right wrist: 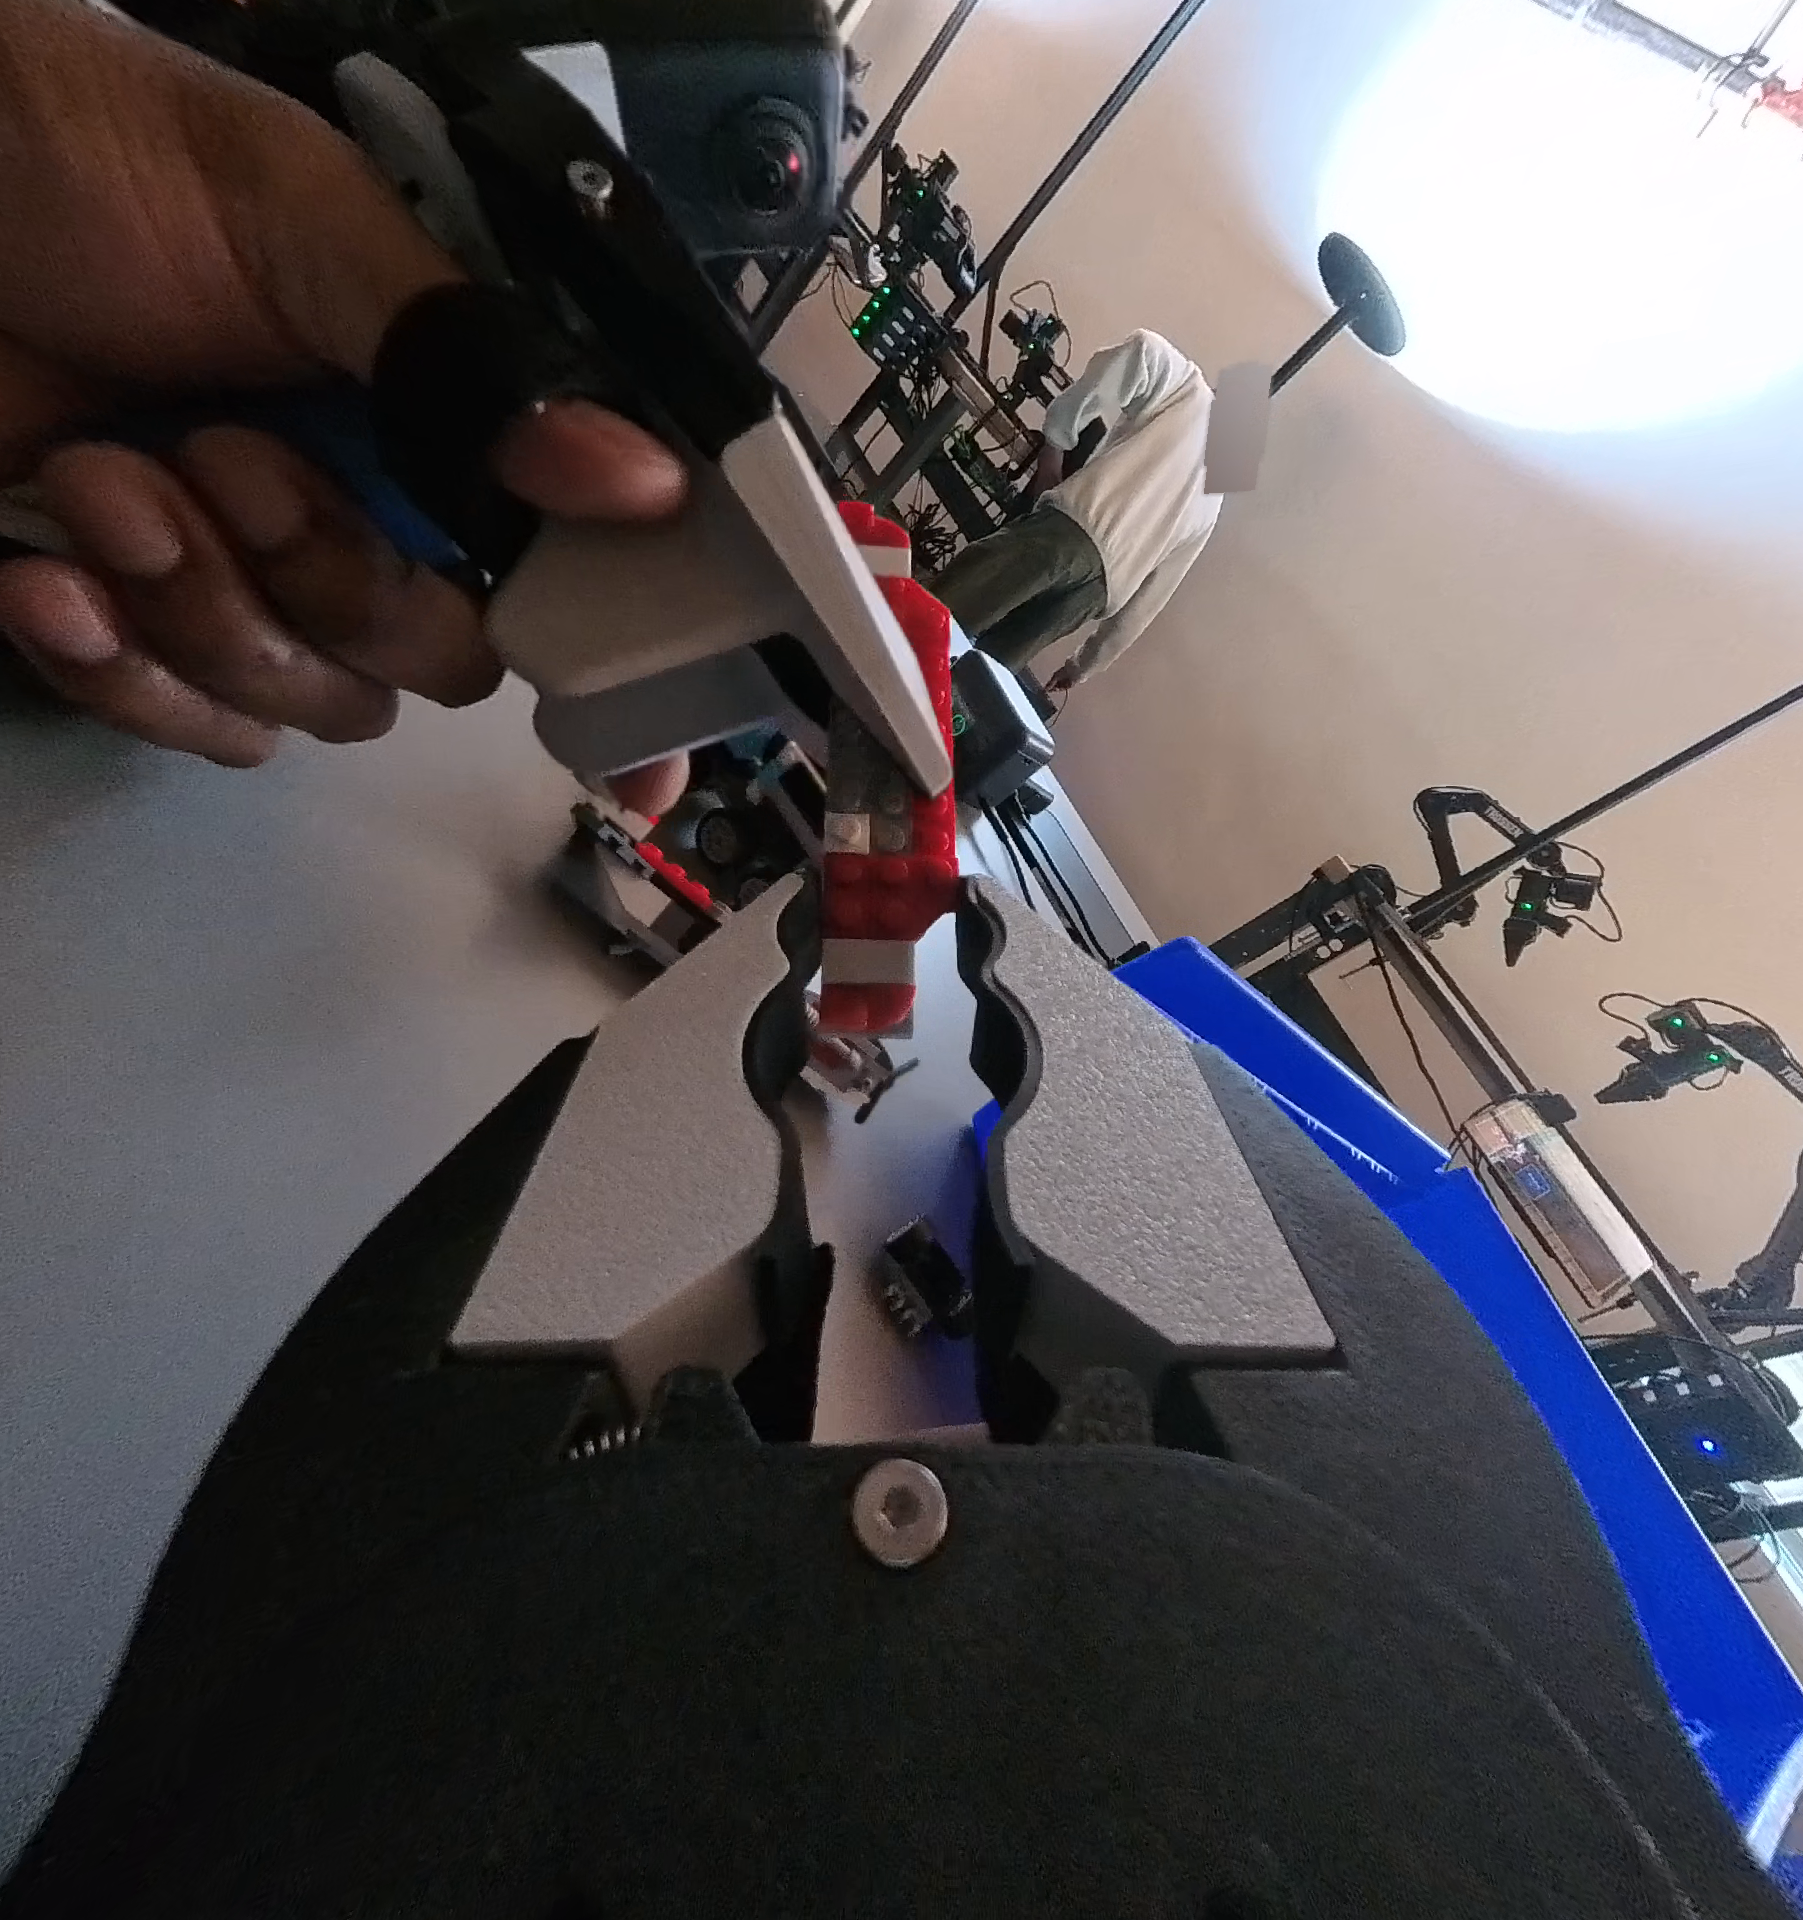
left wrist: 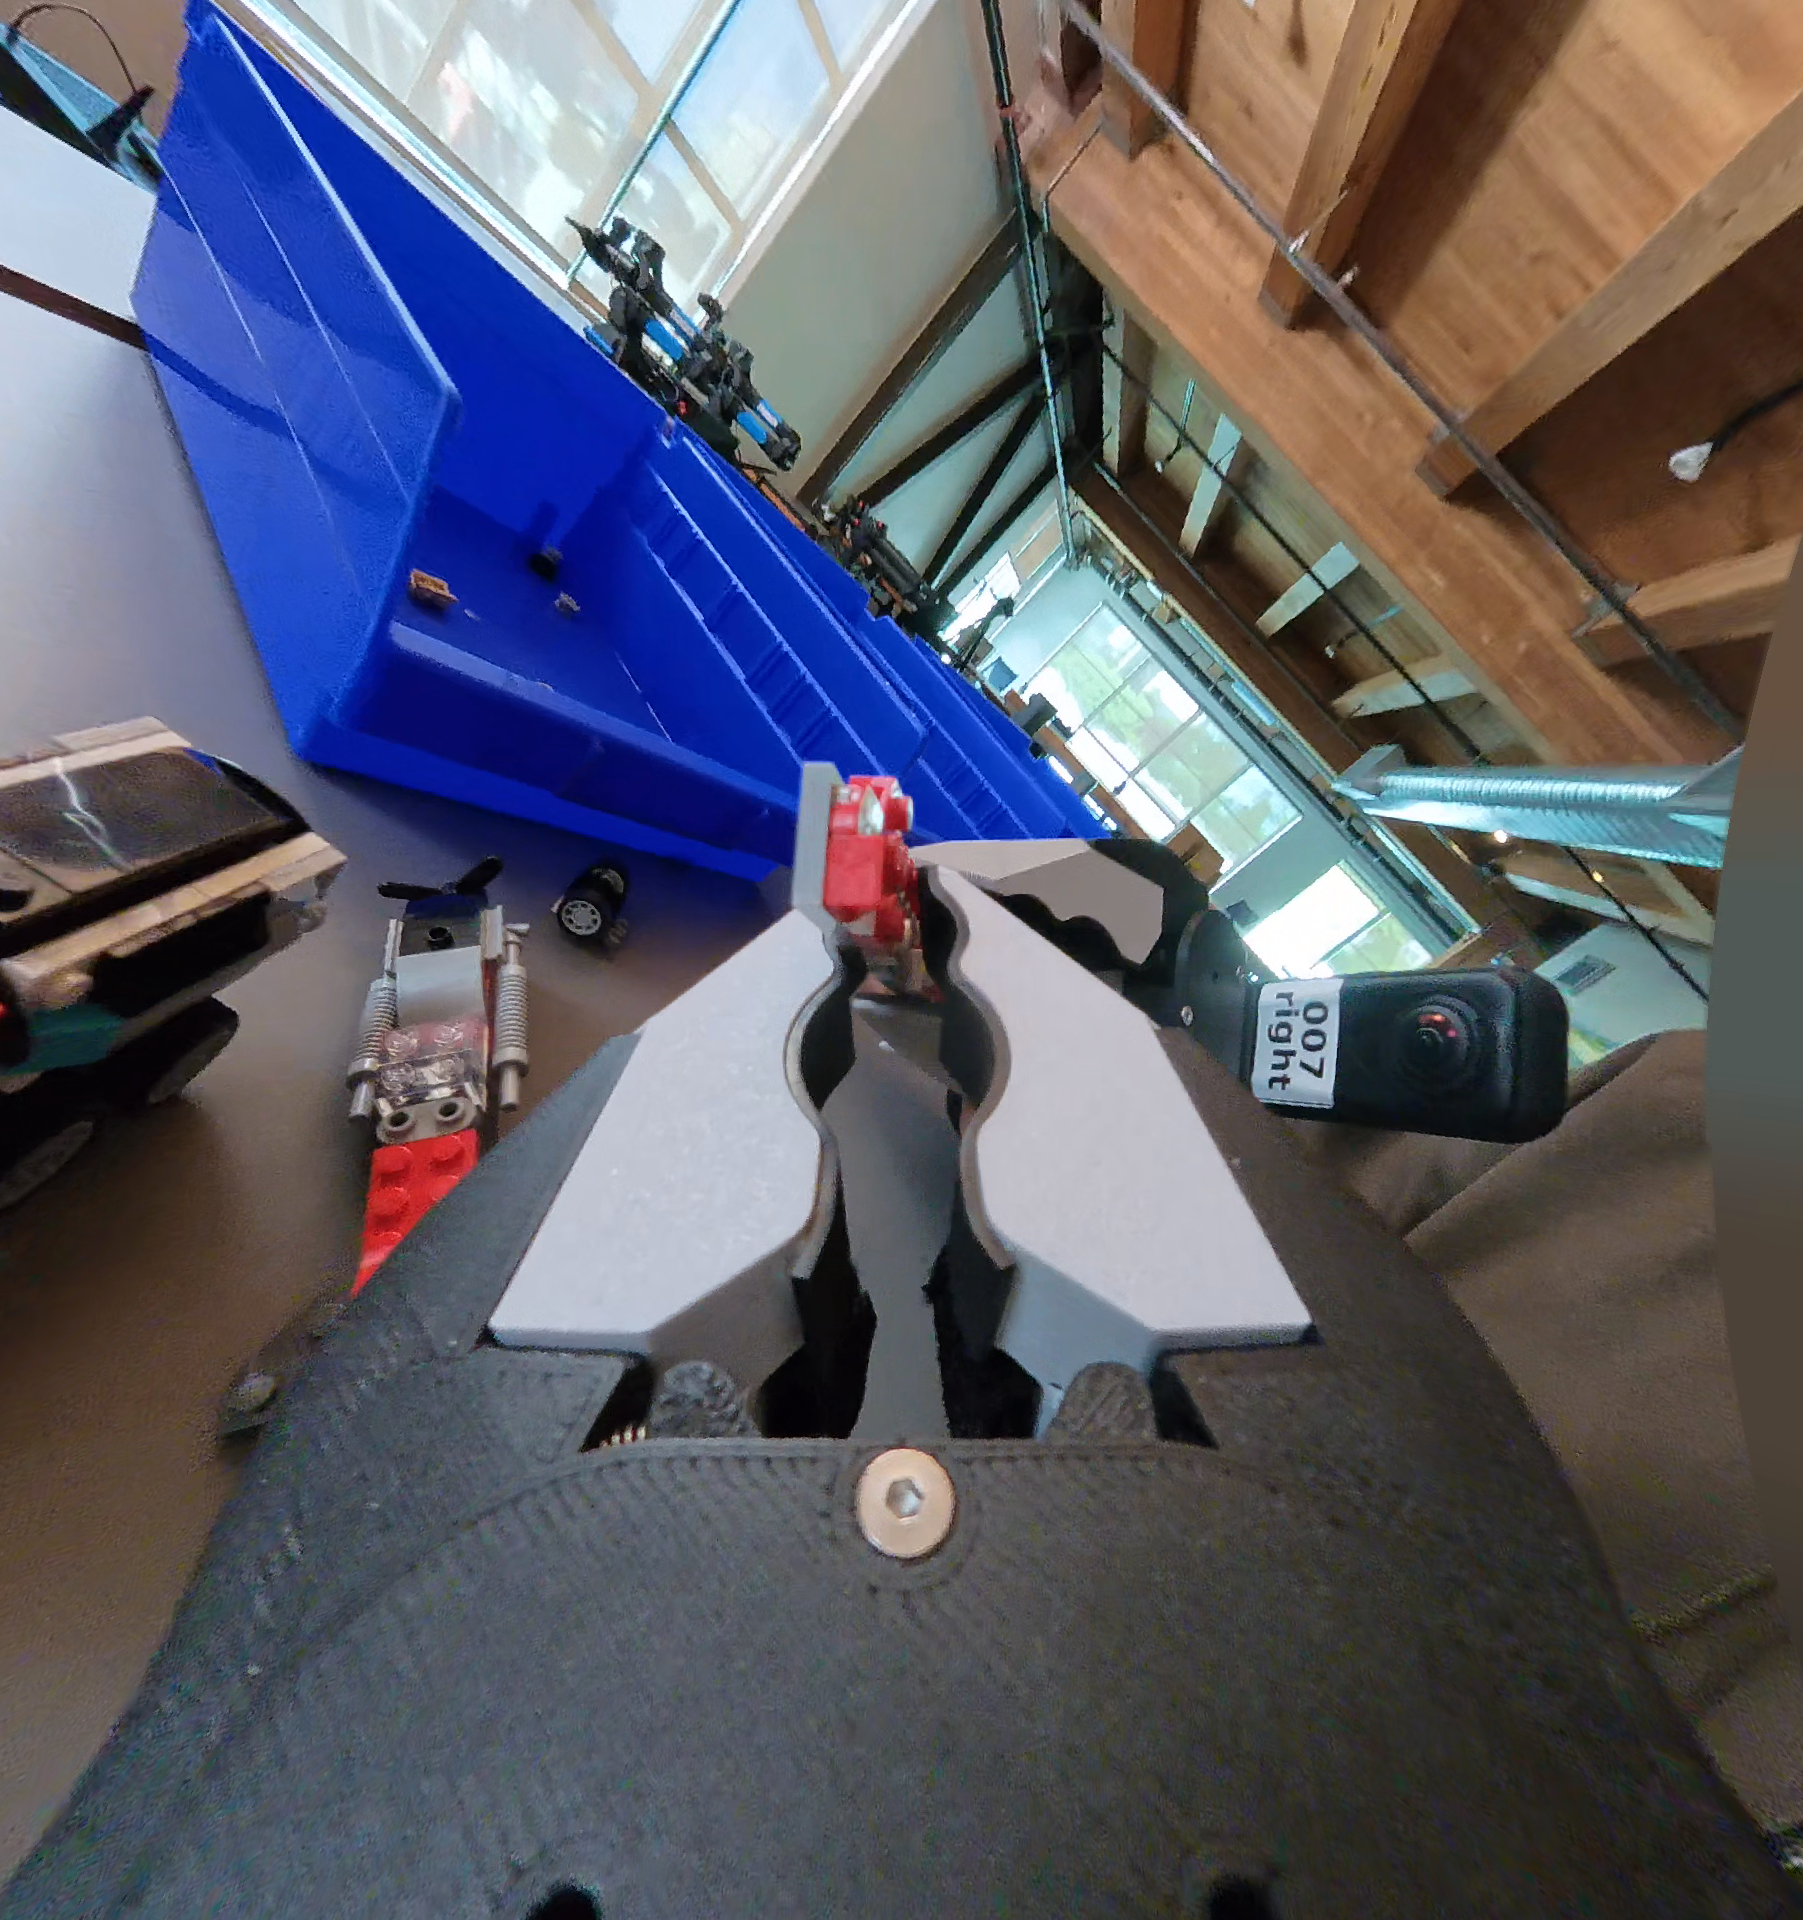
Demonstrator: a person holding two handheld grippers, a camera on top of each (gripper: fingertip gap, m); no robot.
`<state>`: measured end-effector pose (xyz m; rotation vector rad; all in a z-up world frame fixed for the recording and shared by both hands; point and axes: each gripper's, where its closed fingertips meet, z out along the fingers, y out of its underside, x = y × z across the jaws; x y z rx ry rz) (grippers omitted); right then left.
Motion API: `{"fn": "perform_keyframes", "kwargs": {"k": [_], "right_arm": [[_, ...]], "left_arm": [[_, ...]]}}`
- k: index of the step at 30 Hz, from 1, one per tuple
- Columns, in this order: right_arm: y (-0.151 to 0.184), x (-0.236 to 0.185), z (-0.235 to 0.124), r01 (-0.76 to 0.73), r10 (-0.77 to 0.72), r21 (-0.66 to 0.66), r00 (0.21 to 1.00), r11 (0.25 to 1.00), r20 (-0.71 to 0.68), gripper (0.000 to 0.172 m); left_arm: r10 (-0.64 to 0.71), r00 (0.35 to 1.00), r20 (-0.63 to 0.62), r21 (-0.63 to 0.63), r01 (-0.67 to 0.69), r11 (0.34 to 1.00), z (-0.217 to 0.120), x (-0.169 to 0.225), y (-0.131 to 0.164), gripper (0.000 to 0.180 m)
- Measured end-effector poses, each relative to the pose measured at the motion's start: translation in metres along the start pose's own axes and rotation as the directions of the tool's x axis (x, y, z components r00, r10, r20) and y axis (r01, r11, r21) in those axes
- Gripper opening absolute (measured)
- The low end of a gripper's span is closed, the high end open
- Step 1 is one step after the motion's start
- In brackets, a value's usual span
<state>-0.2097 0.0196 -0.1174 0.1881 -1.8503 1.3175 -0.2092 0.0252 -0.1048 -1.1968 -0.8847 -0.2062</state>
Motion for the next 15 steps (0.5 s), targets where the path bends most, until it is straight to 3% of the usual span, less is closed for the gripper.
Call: {"fn": "perform_keyframes", "kwargs": {"k": [6, 15], "right_arm": [[0.0044, -0.0007, 0.0008, -0.011, 0.011, -0.014, 1.0, 1.0, 0.013, 0.026], [0.0025, 0.0027, -0.0004, -0.051, 0.051, -0.025, 0.999, 0.998, 0.006, 0.029]], "left_arm": [[0.005, 1.0, -0.001, -0.018, -0.005, 1.0, 0.0004, -0.0003, 0.0024, 0.007], [0.201, 0.979, 0.04, -0.012, -0.201, 0.98, 0.0002, 0.005, 0.0012, 0.006]]}}
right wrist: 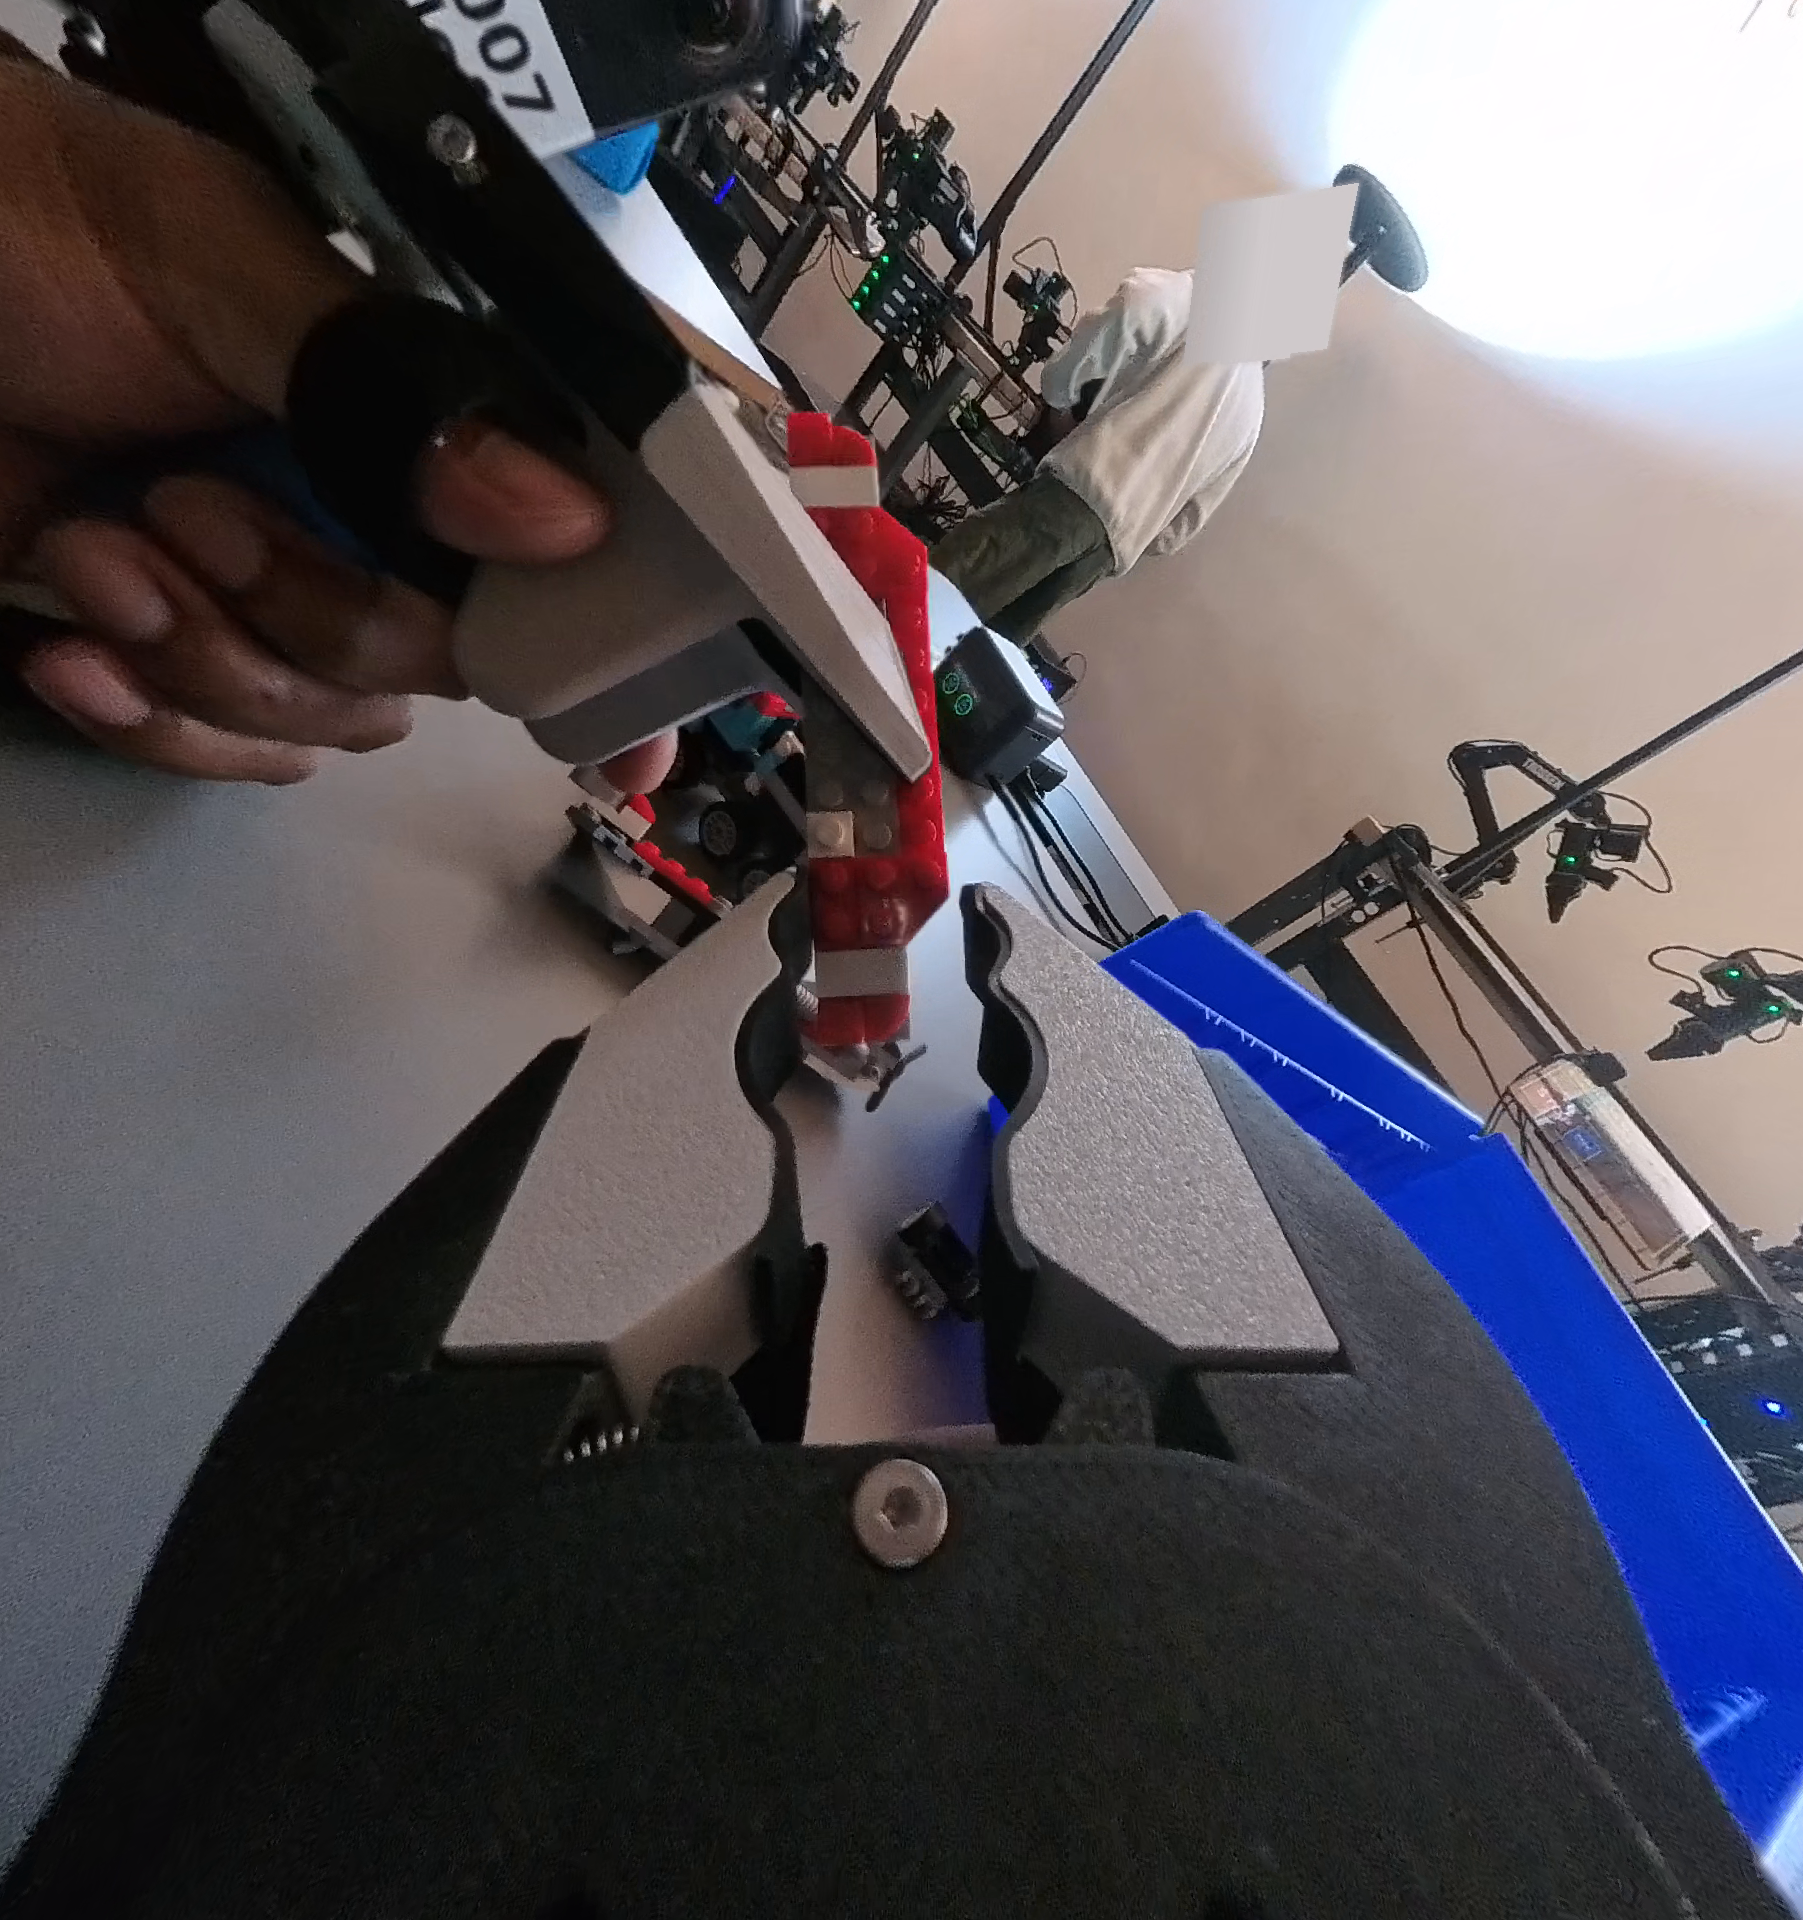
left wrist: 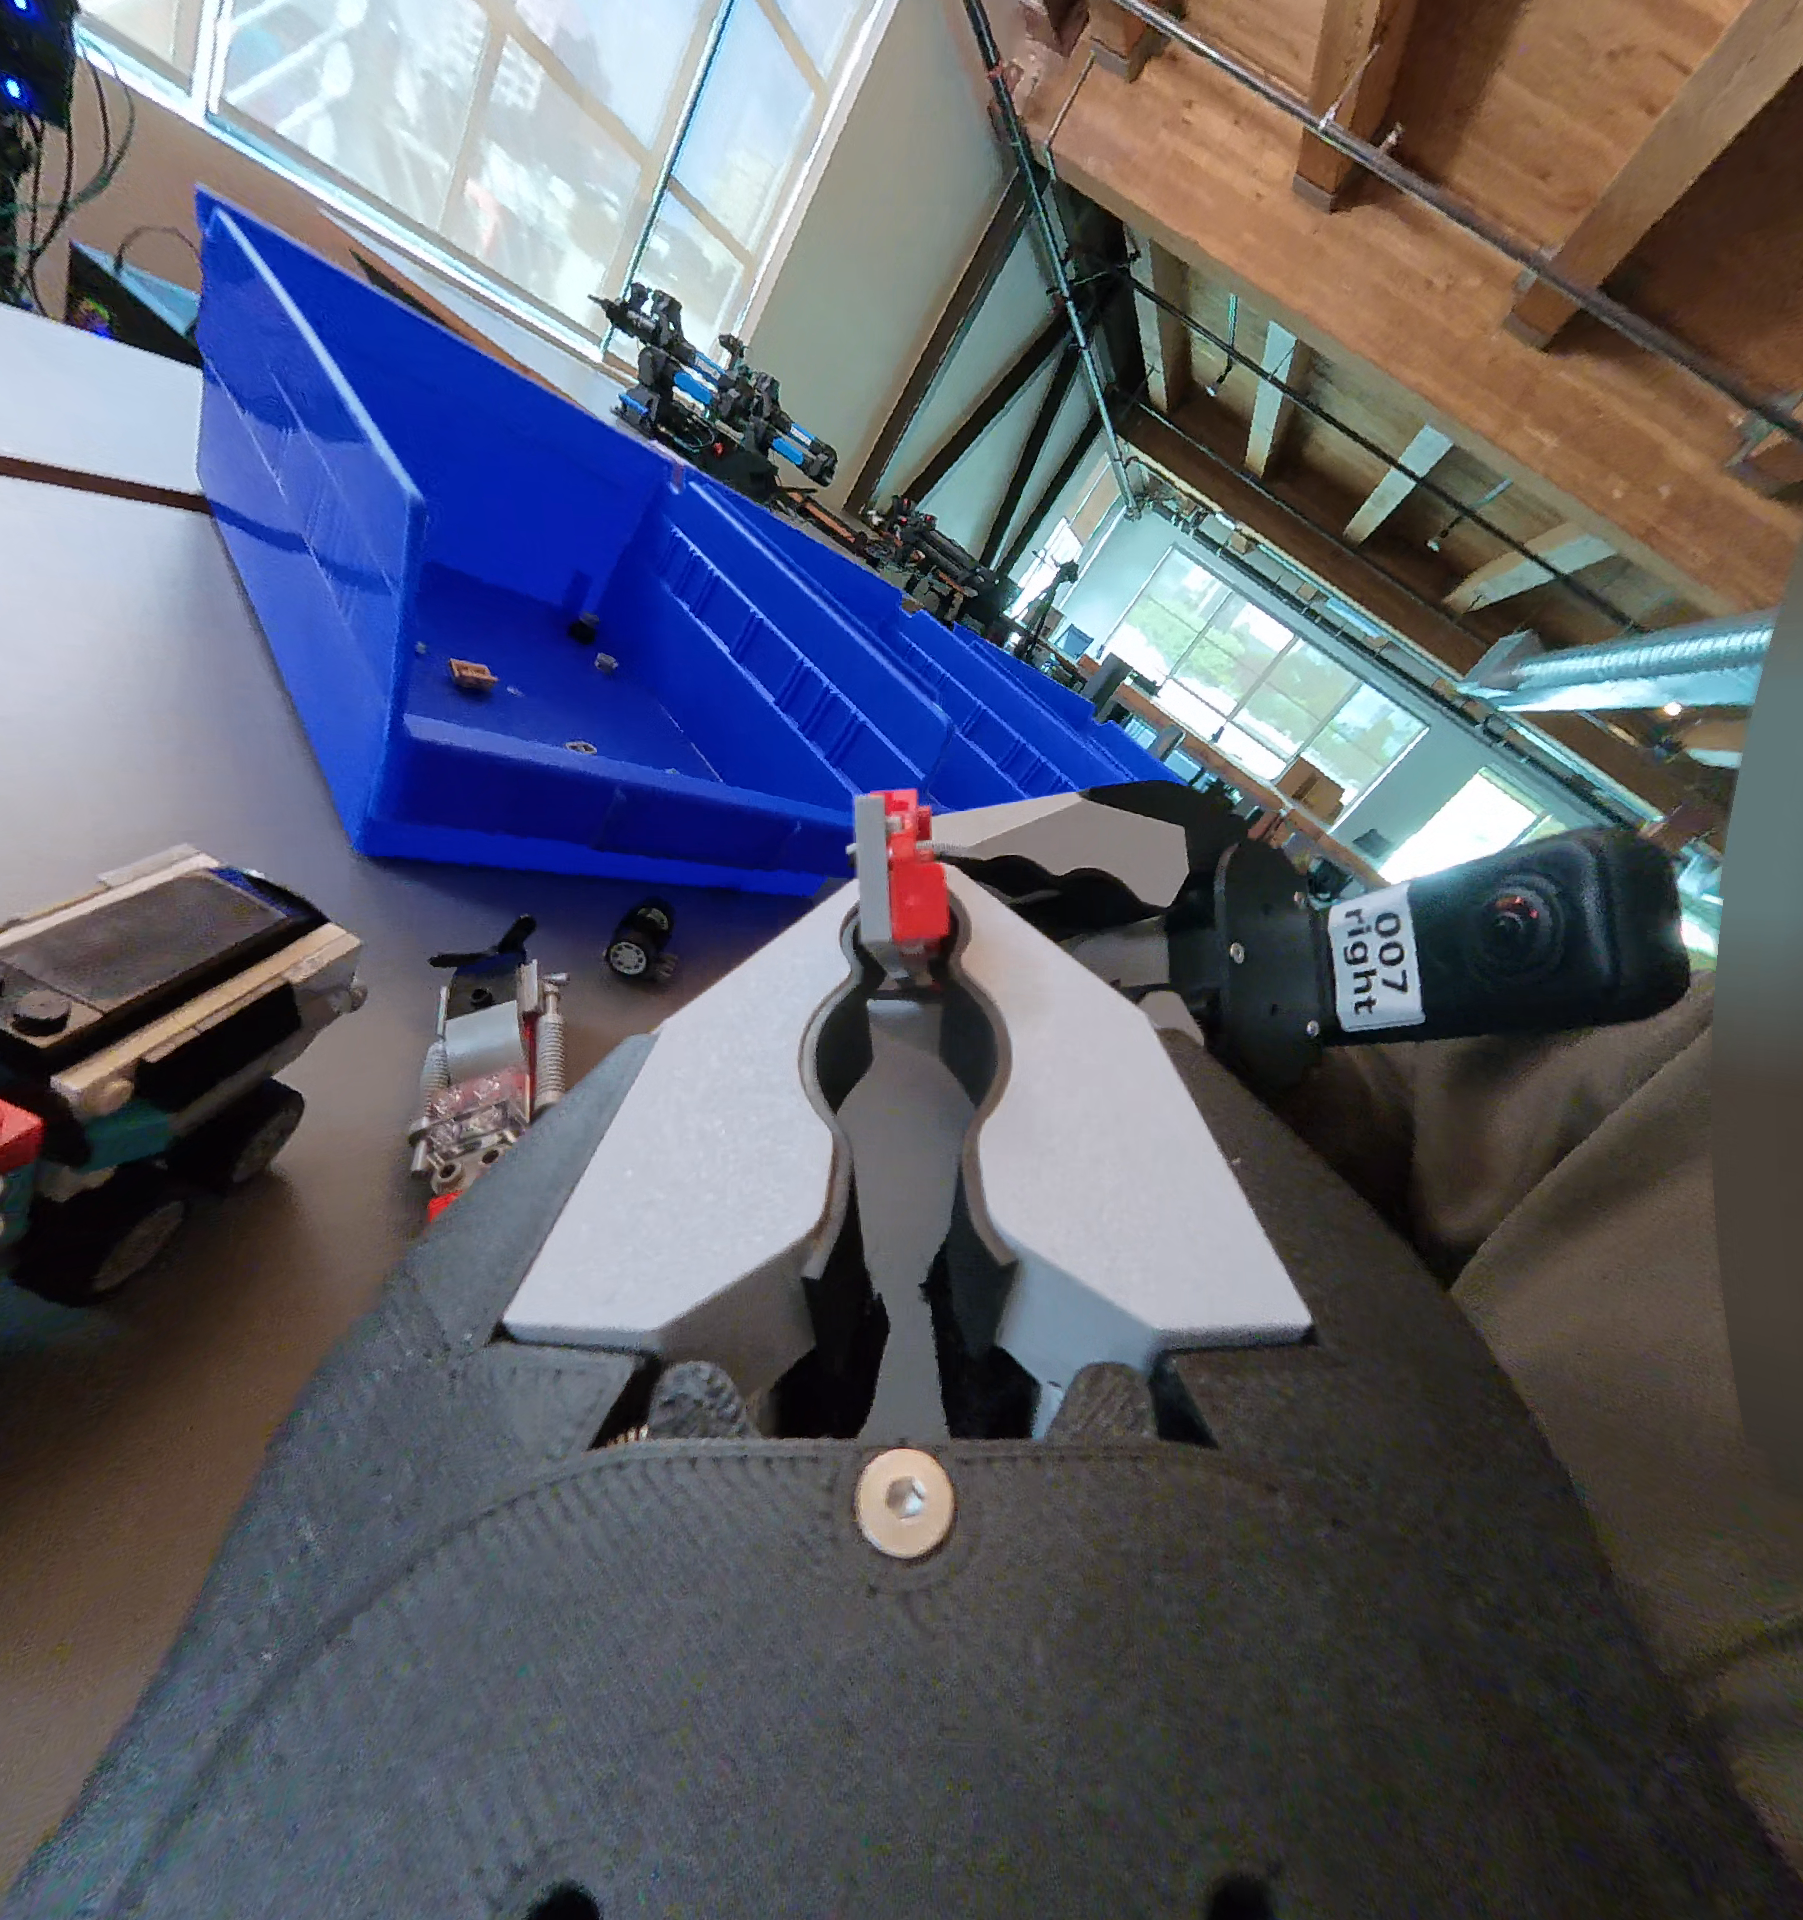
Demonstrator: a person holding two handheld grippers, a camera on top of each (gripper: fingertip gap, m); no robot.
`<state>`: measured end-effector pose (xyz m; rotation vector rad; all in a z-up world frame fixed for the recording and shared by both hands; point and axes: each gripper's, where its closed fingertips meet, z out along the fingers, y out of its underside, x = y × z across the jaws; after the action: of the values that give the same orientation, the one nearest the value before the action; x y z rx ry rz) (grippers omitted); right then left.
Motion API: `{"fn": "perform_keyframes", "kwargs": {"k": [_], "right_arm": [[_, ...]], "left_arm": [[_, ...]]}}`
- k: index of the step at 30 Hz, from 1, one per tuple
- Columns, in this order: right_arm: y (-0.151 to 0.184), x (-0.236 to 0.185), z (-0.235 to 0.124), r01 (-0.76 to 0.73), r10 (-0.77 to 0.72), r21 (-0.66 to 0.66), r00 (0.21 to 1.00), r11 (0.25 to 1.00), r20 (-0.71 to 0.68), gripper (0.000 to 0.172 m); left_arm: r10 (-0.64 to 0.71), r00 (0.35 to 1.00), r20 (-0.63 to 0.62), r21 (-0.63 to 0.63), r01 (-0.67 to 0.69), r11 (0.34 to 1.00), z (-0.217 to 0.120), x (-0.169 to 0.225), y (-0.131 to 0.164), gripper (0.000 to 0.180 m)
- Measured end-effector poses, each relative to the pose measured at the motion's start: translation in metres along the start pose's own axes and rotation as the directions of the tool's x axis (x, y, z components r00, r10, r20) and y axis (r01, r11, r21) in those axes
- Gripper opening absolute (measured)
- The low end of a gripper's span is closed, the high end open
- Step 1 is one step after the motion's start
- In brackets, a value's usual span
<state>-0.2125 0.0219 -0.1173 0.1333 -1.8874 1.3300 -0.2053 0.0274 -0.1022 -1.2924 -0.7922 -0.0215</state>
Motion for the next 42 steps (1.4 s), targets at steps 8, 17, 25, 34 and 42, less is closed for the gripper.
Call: {"fn": "perform_keyframes", "kwargs": {"k": [8, 17, 25, 34, 42], "right_arm": [[-0.008, 0.004, -0.005, -0.055, 0.055, 0.032, 0.998, 0.998, 0.0, 0.028], [-0.035, 0.012, -0.021, -0.19, 0.186, 0.176, 0.982, 0.966, 0.041, 0.027], [-0.039, 0.012, -0.026, -0.13, 0.129, 0.196, 0.991, 0.972, 0.021, 0.027], [-0.039, 0.009, -0.029, -0.264, 0.228, 0.201, 0.956, 0.943, 0.184, 0.026], [-0.041, 0.023, -0.035, -0.394, 0.348, 0.198, 0.909, 0.898, 0.231, 0.013]], "left_arm": [[0.232, 0.973, 0.004, 0.035, -0.232, 0.972, -0.001, 0.015, -0.007, 0.007], [0.377, 0.916, -0.135, 0.194, -0.349, 0.917, -0.011, 0.043, -0.022, 0.007], [0.382, 0.905, -0.188, 0.208, -0.343, 0.916, -0.011, 0.047, -0.021, 0.007], [0.53, 0.842, -0.104, 0.173, -0.509, 0.843, -0.011, 0.049, -0.018, 0.007], [0.44, 0.895, -0.075, 0.108, -0.432, 0.896, -0.007, 0.027, -0.015, 0.007]]}}
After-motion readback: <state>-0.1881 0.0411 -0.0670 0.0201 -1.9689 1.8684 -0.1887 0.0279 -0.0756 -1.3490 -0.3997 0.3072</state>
